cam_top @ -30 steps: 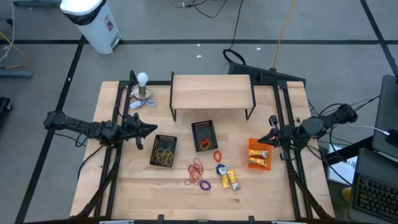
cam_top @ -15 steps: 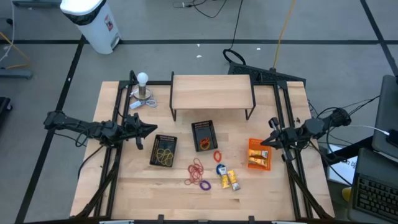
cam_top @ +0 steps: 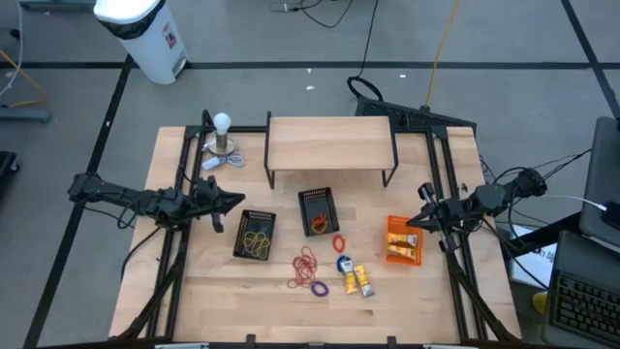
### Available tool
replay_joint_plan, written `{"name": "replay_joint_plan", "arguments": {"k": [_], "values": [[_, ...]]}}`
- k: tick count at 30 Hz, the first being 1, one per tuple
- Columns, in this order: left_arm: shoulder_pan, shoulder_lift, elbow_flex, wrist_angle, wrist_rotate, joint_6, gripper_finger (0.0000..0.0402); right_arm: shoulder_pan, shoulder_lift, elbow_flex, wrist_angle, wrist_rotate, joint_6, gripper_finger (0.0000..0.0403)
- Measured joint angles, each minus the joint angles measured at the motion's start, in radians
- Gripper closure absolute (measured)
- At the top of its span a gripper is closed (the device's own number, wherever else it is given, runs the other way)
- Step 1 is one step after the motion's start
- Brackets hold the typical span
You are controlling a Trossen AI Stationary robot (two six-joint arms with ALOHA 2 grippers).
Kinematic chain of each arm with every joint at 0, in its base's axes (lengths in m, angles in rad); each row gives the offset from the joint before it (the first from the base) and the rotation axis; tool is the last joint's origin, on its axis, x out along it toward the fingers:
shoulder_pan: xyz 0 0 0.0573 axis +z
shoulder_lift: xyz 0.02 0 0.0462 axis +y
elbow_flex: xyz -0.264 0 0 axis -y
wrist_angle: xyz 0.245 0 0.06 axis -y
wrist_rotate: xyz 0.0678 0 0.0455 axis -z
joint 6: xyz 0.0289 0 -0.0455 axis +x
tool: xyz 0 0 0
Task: Pick & Place Office Desk Supplies
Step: Put the red rubber band into the left black bin
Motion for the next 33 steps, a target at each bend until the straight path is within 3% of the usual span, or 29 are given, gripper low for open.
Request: {"name": "replay_joint_plan", "arguments": {"k": [5, 10, 16, 22, 33], "values": [[0.000, 0.000, 0.000, 0.019, 0.053, -0.018, 0.0382, 0.000, 0.000, -0.015, 0.025, -0.059, 0.045, 0.0403], [0.000, 0.005, 0.000, 0.020, 0.114, -0.016, 0.0382, 0.000, 0.000, -0.121, 0.253, -0.163, 0.004, 0.0403], [-0.003, 0.063, 0.019, 0.005, 0.156, -0.019, 0.0396, 0.000, -0.002, -0.218, 0.387, -0.084, -0.053, 0.0403], [-0.039, 0.251, 0.163, -0.042, 0.132, -0.015, 0.0399, 0.000, -0.001, -0.223, 0.409, -0.063, -0.078, 0.0403], [-0.085, 0.717, 0.496, -0.116, 0.126, -0.026, 0.0389, 0.000, 0.000, -0.225, 0.384, -0.061, -0.090, 0.0403]]}}
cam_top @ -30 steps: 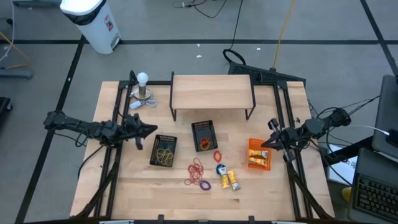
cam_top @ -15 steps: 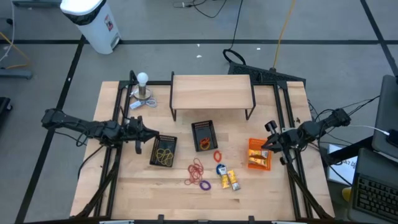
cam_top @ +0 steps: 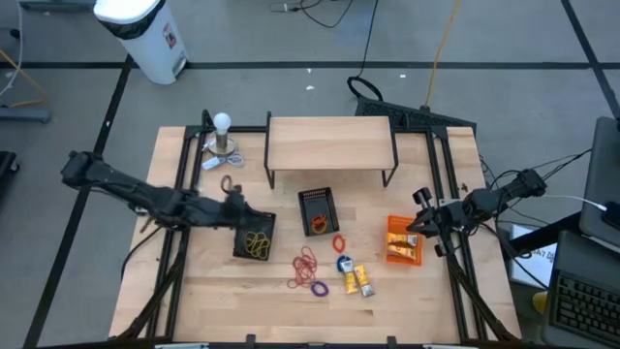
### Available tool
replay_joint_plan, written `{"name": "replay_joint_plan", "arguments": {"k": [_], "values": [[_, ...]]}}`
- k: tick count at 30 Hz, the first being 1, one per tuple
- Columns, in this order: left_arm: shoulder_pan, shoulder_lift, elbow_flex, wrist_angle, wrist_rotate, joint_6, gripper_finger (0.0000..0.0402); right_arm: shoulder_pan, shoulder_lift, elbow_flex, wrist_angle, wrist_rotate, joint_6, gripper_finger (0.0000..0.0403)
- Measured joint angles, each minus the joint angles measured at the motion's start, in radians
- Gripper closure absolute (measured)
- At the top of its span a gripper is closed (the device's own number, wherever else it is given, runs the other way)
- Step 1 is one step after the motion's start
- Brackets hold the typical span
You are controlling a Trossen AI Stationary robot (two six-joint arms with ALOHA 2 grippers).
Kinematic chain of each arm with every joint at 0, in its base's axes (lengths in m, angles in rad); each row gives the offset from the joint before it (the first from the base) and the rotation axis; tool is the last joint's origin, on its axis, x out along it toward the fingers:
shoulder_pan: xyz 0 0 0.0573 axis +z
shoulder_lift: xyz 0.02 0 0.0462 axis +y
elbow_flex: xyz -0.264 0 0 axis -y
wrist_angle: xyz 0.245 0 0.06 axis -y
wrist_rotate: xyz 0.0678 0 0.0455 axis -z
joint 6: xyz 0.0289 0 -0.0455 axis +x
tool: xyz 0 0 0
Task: Pick & Place Office Desk Supplies
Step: Put the red rubber band into the left black bin
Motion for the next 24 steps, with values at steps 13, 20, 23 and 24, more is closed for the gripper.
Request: {"name": "replay_joint_plan", "arguments": {"k": [13, 20, 23, 24], "values": [[-0.092, 0.539, 0.310, -0.078, -0.002, 0.025, 0.0264, 0.000, 0.000, -0.002, 0.003, 0.002, -0.009, 0.0403], [-0.108, 0.761, 0.419, -0.133, 0.027, 0.049, 0.0244, 0.000, 0.000, -0.002, -0.001, 0.003, -0.009, 0.0403], [-0.104, 0.827, 0.455, -0.133, 0.075, 0.083, 0.0243, 0.000, 0.000, -0.002, -0.004, 0.003, -0.014, 0.0403], [-0.104, 0.841, 0.465, -0.134, 0.091, 0.095, 0.0243, 0.000, 0.000, -0.002, -0.004, 0.003, -0.015, 0.0403]]}}
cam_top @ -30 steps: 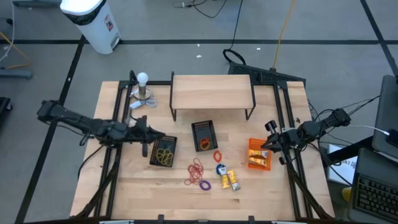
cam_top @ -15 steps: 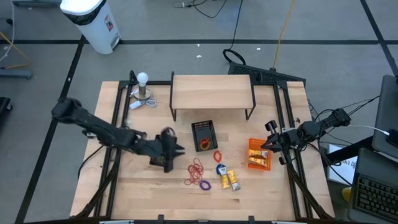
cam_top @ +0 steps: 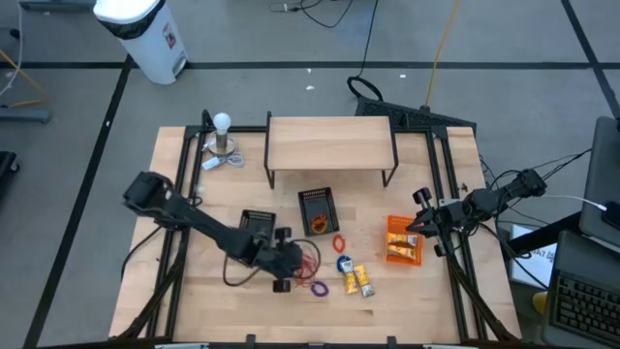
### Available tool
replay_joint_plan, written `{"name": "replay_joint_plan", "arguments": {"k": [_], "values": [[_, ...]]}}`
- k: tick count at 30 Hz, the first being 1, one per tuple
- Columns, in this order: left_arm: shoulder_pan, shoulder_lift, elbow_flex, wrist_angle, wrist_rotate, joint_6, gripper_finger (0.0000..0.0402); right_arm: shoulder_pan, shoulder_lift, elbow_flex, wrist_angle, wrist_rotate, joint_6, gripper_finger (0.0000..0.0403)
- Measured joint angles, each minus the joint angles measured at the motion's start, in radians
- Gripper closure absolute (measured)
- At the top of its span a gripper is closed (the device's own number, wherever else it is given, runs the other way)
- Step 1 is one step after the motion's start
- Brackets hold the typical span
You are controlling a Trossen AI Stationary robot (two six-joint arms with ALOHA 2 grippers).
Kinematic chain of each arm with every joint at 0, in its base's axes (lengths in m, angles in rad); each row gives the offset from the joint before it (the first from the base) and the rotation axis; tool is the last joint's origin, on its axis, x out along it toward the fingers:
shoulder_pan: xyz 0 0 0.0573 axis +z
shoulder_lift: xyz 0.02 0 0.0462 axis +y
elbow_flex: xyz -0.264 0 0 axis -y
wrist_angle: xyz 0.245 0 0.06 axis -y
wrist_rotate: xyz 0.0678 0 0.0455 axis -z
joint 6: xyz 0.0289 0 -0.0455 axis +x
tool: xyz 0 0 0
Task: Pick & Place Office Desk Supplies
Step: Put the red rubber band into the left black bin
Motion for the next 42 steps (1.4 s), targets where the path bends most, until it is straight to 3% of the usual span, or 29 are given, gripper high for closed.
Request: {"name": "replay_joint_plan", "arguments": {"k": [6, 19, 22, 31, 42], "values": [[0.000, 0.069, 0.055, -0.010, 0.045, 0.050, 0.0243, 0.000, 0.001, 0.000, -0.001, 0.000, -0.001, 0.0403], [0.013, 0.160, 0.077, -0.024, 0.041, 0.054, 0.0246, 0.000, 0.002, 0.000, -0.008, 0.001, -0.002, 0.0403], [0.012, 0.164, 0.077, -0.024, 0.042, 0.057, 0.0270, 0.000, 0.003, 0.000, -0.009, 0.001, -0.002, 0.0403], [0.016, 0.160, 0.076, -0.022, 0.131, 0.087, 0.0393, 0.000, 0.002, -0.001, -0.009, 0.000, -0.002, 0.0403], [0.034, 0.151, 0.075, -0.027, 0.176, 0.063, 0.0367, 0.000, 0.002, -0.001, -0.015, -0.001, 0.001, 0.0403]]}}
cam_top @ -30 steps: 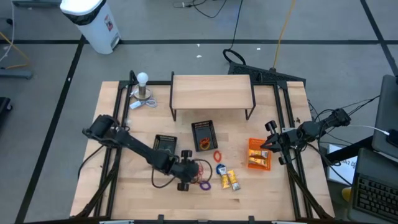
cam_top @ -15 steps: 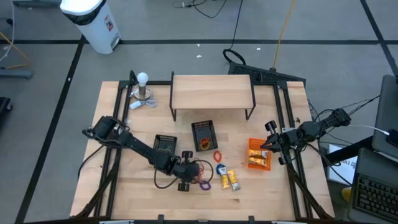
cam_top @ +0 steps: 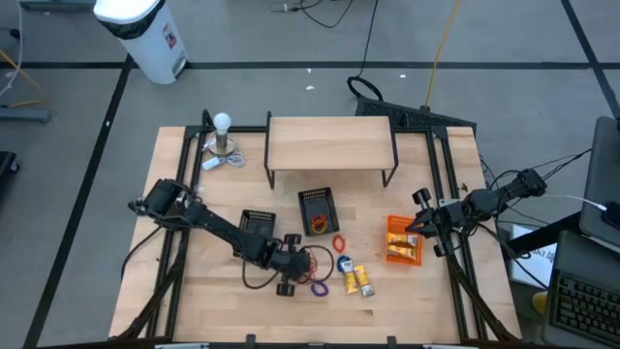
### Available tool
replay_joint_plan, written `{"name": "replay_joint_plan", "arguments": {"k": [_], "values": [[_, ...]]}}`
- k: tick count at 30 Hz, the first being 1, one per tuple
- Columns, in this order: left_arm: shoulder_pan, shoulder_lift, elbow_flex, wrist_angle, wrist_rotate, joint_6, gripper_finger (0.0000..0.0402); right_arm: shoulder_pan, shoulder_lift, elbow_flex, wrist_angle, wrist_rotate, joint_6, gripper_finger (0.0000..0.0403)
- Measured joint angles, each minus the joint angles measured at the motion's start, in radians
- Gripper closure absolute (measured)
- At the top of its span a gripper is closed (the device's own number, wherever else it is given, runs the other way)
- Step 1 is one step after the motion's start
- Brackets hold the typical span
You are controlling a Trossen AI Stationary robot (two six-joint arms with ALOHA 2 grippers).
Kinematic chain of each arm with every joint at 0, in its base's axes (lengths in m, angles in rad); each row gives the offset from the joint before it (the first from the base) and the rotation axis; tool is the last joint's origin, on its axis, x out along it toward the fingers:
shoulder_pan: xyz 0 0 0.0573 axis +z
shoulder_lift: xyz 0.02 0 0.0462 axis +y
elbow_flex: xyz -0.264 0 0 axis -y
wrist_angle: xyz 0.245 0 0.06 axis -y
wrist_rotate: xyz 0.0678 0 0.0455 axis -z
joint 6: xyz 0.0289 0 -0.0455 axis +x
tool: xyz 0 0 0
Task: Pick & Place Office Desk Supplies
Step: Put the red rubber band into the left black bin
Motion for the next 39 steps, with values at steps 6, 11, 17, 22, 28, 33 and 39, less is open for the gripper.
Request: {"name": "replay_joint_plan", "arguments": {"k": [6, 11, 17, 22, 28, 33, 39], "values": [[-0.001, 0.000, 0.000, -0.001, -0.007, -0.015, 0.0368, 0.000, 0.000, 0.000, -0.008, 0.000, -0.004, 0.0403], [-0.001, -0.006, 0.000, -0.010, 0.004, -0.017, 0.0377, 0.000, 0.000, 0.000, -0.008, 0.001, 0.004, 0.0403], [-0.004, -0.029, -0.002, -0.031, 0.034, -0.042, 0.0342, 0.000, 0.000, 0.000, -0.008, 0.000, 0.015, 0.0403], [-0.002, -0.032, -0.002, -0.031, 0.023, -0.055, 0.0301, 0.000, 0.000, 0.000, -0.008, 0.000, 0.015, 0.0403], [0.000, -0.032, -0.002, -0.011, 0.014, -0.061, 0.0304, 0.000, 0.000, 0.000, -0.008, 0.001, 0.015, 0.0403], [0.000, -0.032, -0.002, -0.003, 0.004, -0.062, 0.0328, 0.000, 0.000, 0.000, -0.007, 0.001, 0.016, 0.0403], [0.000, -0.032, -0.002, 0.015, -0.013, -0.067, 0.0380, 0.000, 0.000, 0.000, -0.003, 0.001, 0.034, 0.0403]]}}
